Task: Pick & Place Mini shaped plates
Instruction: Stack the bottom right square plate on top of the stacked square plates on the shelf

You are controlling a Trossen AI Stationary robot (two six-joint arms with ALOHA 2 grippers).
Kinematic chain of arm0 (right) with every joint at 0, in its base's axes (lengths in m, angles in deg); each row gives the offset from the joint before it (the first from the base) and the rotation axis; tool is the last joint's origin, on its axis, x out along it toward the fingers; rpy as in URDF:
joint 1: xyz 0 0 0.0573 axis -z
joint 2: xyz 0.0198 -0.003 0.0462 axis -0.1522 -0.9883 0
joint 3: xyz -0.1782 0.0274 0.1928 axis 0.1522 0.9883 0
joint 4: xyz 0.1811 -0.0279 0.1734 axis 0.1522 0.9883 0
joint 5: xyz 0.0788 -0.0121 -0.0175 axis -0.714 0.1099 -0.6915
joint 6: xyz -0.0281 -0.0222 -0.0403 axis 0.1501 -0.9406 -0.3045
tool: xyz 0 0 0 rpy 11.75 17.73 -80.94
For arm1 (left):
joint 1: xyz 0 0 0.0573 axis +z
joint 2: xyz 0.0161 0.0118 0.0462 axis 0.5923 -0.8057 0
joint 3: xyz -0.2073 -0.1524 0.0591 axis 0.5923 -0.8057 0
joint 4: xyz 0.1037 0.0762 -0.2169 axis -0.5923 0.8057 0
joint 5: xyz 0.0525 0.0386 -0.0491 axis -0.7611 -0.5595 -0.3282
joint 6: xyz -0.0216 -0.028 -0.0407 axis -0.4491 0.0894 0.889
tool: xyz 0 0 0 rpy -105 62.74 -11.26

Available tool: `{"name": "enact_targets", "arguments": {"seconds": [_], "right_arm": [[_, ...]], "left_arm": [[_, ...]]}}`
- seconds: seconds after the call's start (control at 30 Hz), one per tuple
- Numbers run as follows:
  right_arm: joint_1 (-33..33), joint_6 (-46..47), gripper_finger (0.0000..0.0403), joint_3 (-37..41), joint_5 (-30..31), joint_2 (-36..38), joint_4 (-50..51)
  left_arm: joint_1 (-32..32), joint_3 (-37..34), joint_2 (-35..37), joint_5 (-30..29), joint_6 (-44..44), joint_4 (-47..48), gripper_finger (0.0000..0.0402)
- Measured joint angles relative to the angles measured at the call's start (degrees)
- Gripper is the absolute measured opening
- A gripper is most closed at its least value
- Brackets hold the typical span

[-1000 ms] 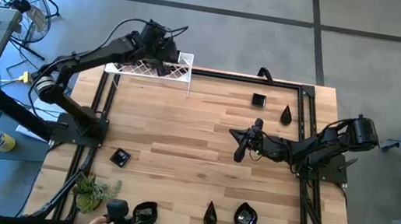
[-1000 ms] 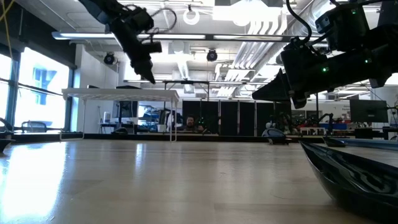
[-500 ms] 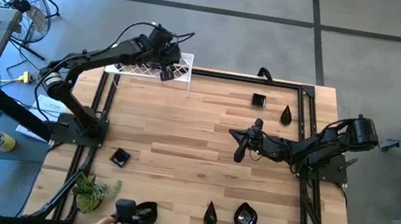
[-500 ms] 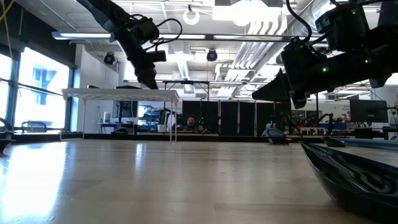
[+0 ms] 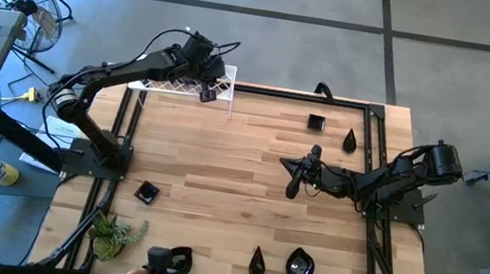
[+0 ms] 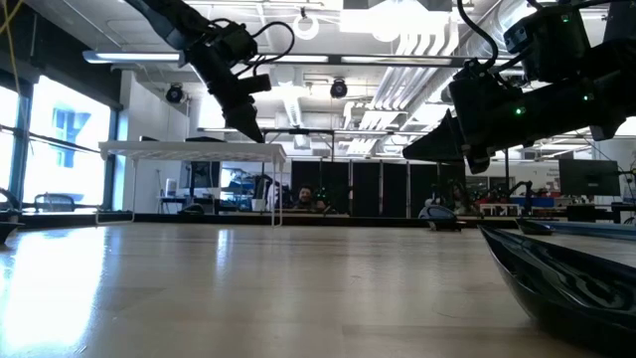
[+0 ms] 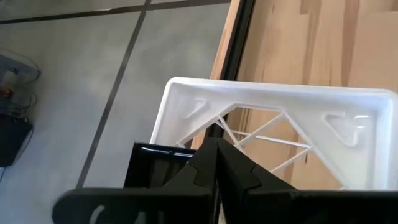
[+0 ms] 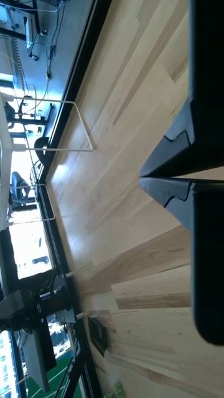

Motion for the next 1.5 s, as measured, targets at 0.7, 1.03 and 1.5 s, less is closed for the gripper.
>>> {"name": "enact_targets", "arguments": {"seconds": [0.7,1.03,1.5], "right_arm": [[0.0,0.0,0.0009,0.0,-0.03,0.0,0.0],[0.0,0.02,0.0003,0.0,-0.03,0.0,0.0],[0.0,0.02,0.0004,0.01,-0.03,0.0,0.0]], "left_arm": [[0.1,0.0,-0.62,-7.73,-0.07,-1.15,0.0],[0.12,-0.04,-2.07,-7.69,-0.15,-1.21,0.0],[-1.59,-0.04,-1.79,-4.1,-0.35,-2.62,0.0]]}}
